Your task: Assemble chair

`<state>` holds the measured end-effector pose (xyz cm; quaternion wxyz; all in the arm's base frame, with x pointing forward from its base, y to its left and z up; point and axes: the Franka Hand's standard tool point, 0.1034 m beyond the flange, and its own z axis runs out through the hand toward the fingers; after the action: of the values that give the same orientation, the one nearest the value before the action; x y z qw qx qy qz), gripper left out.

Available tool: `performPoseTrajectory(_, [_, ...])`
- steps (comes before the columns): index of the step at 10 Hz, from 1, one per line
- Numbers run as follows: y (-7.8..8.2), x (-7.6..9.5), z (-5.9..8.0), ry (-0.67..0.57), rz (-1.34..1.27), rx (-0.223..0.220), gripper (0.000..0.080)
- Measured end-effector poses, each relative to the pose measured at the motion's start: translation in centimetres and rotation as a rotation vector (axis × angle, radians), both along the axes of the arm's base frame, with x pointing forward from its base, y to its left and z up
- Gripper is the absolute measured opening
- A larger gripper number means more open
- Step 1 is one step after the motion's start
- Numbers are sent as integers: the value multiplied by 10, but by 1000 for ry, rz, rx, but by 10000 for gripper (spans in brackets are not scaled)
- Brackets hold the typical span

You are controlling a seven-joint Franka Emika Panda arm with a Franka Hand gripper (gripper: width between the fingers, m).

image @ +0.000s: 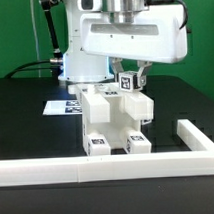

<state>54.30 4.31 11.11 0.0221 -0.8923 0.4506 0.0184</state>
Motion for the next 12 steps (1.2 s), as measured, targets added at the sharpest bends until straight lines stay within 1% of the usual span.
performPoseTrajectory(9, [5, 0, 0, 30, -504, 4, 284])
performPoseTrajectory(11, [7, 0, -1, 40, -636, 11, 284])
performPoseTrajectory(12, [8, 0, -1, 41, -656, 11, 284])
